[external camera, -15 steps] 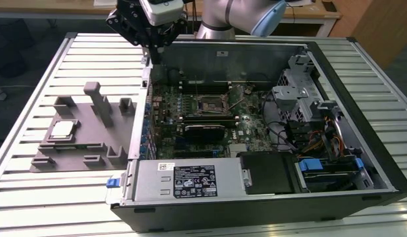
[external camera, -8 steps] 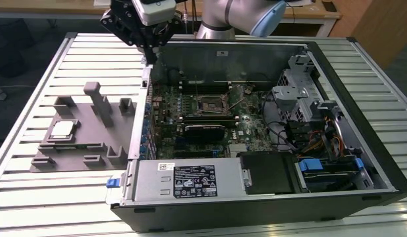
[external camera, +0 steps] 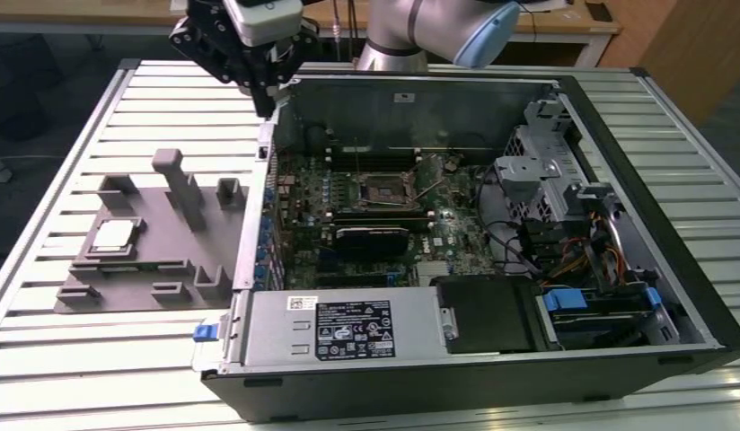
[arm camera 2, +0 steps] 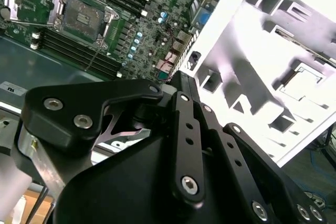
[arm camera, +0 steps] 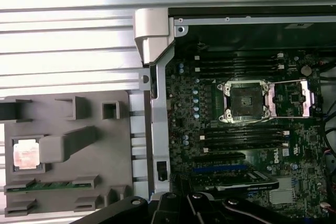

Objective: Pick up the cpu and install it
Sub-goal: 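Reach for the cpu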

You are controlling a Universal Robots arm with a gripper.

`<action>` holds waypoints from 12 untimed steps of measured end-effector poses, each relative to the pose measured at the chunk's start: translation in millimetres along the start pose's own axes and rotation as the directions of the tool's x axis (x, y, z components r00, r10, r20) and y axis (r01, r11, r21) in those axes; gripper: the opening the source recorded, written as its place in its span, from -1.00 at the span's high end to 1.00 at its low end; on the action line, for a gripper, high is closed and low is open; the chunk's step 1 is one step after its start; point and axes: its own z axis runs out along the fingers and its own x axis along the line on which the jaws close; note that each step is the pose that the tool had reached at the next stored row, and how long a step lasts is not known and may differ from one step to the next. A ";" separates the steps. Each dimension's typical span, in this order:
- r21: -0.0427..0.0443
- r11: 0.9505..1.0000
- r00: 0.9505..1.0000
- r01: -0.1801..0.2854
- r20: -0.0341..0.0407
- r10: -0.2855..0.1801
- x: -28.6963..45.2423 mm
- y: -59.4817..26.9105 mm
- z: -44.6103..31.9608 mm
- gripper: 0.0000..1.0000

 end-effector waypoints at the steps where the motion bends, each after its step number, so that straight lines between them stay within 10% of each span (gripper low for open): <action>1: 0.000 1.000 1.000 0.000 0.000 0.000 1.2 -0.1 -0.1 0.79; 12: 0.000 1.000 1.000 0.000 0.005 0.000 15.8 -1.2 -0.9 0.79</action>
